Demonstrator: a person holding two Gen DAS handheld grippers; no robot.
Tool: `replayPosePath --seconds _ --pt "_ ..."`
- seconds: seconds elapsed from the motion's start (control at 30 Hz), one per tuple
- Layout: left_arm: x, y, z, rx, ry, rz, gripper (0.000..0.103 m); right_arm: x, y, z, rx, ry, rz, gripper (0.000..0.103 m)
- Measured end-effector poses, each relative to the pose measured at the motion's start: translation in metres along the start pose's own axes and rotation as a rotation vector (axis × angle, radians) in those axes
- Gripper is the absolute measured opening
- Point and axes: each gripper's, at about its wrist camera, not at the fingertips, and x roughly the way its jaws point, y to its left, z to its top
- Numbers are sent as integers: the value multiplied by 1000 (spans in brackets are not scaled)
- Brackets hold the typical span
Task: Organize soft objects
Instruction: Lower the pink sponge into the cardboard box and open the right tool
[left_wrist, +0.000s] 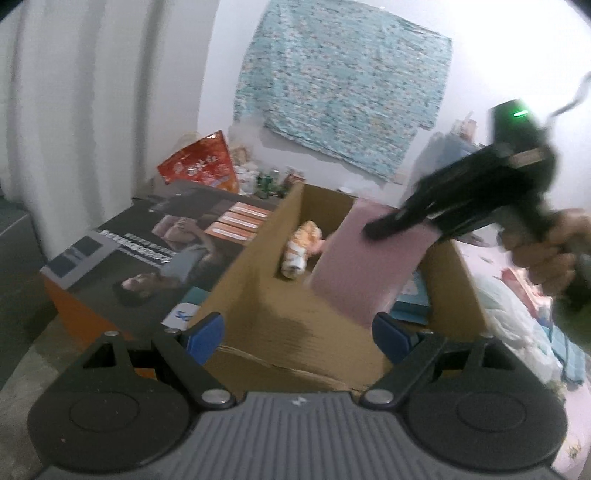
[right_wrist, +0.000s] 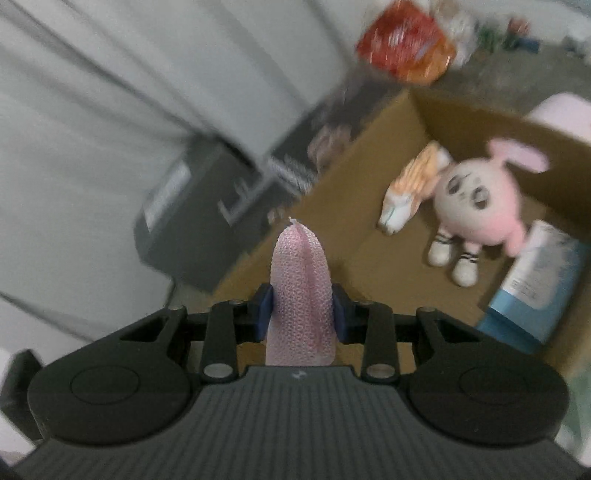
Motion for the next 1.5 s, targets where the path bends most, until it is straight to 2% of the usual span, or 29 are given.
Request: replayPosePath --seconds 0.13,0.23,0.33,0.43,0.57,0.67,0.8,0.9,1.07,1.2,1.5 --pt "1 11 2 -25 4 33 89 61 -8 23 -73 158 -20 34" --pt "2 16 2 -35 13 50 89 94 -20 35 -110 213 -80 34" --pt "4 18 0 -46 20 52 89 115 -34 42 -138 219 -183 45" --pt "7 20 -1 -50 30 48 89 118 -42 45 -138 194 -265 55" --pt "10 20 0 -50 34 40 89 103 -44 39 -124 117 -294 56" --pt "12 21 -1 -54 35 33 89 94 -42 30 -130 112 -322 55" --pt "11 20 -2 -52 33 27 89 83 -45 18 -85 152 -313 52" --pt "10 20 -3 -50 34 25 89 83 -52 11 -28 199 -274 52" --pt "10 21 -5 -59 37 27 89 101 -59 -4 50 270 -218 48" --pt "8 21 -5 -58 37 32 89 114 -55 -7 53 255 -208 45" --pt "5 17 -6 -48 45 24 89 123 -41 -8 14 222 -226 45"
